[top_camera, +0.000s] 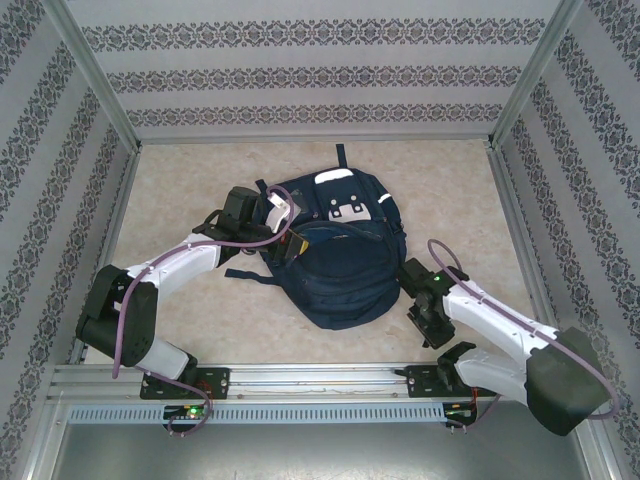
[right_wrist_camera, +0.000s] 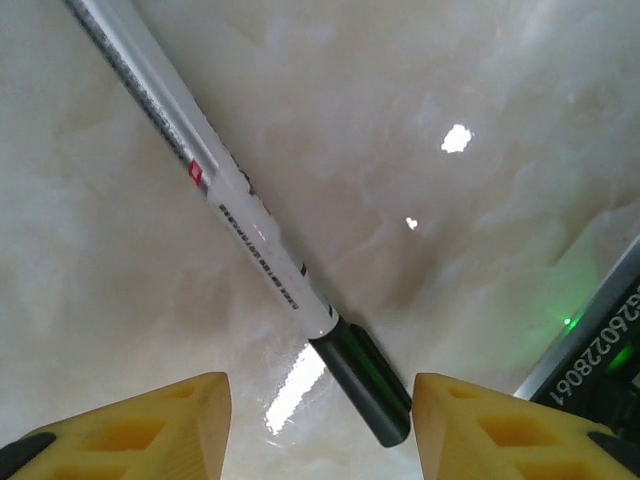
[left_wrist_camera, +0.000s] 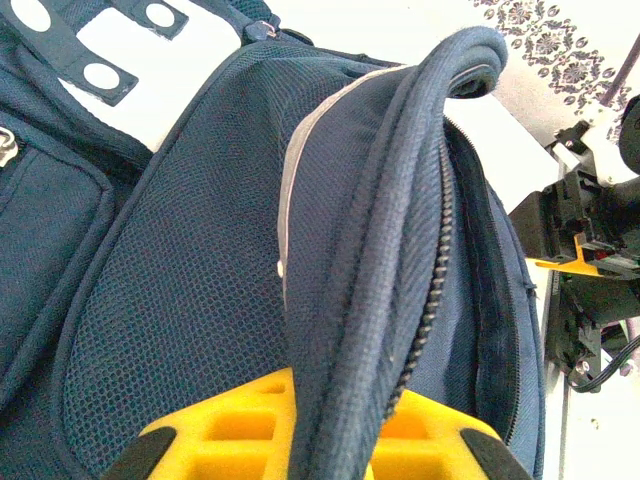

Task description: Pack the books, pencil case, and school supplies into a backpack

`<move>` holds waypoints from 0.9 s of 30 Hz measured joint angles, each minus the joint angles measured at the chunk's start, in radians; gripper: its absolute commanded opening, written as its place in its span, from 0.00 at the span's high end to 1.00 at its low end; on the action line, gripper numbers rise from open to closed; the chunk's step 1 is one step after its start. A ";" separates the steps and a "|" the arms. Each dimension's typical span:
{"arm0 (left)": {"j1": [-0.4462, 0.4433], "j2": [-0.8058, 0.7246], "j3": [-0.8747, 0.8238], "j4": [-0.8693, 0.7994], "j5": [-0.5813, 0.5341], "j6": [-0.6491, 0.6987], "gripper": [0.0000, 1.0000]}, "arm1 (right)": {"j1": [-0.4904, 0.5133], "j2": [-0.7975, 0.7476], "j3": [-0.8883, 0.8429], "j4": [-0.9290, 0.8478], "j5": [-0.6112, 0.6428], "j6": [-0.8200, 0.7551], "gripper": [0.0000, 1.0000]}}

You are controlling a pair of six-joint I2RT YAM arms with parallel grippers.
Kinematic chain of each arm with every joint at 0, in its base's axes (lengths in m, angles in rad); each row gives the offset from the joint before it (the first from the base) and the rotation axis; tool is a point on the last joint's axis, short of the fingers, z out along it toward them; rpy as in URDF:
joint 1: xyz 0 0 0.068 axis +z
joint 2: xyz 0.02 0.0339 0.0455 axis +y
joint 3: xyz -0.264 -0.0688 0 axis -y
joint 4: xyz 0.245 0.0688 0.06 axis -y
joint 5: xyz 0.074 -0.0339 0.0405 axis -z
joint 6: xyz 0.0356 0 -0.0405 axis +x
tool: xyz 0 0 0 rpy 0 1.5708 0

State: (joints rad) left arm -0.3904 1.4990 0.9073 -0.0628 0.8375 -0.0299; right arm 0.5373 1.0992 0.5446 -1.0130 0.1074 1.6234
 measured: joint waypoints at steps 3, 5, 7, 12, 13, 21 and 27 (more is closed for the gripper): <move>0.000 0.001 0.002 0.000 0.000 0.000 0.96 | 0.026 0.002 -0.040 0.060 -0.006 0.060 0.51; 0.000 0.003 0.005 0.000 0.001 0.000 0.96 | 0.037 0.000 -0.047 0.061 0.006 0.090 0.51; 0.000 0.005 0.008 0.000 0.006 0.000 0.96 | 0.037 0.001 -0.048 0.063 0.011 0.108 0.51; 0.000 0.013 0.010 -0.001 0.019 0.000 0.96 | 0.035 -0.007 -0.062 0.068 0.008 0.112 0.54; 0.000 0.015 0.010 -0.001 0.021 0.000 0.96 | 0.034 -0.011 -0.061 0.068 0.005 0.108 0.54; 0.000 0.029 0.010 -0.001 0.029 0.000 0.96 | -0.038 -0.017 -0.021 0.180 -0.061 0.041 0.58; 0.000 0.038 0.020 -0.003 0.031 0.000 0.96 | -0.094 -0.024 0.036 0.176 -0.075 -0.031 0.52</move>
State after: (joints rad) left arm -0.3904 1.5368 0.9272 -0.0662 0.8684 -0.0303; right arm 0.4435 1.0752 0.5804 -0.8368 0.0326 1.5921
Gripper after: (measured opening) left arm 0.102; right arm 0.476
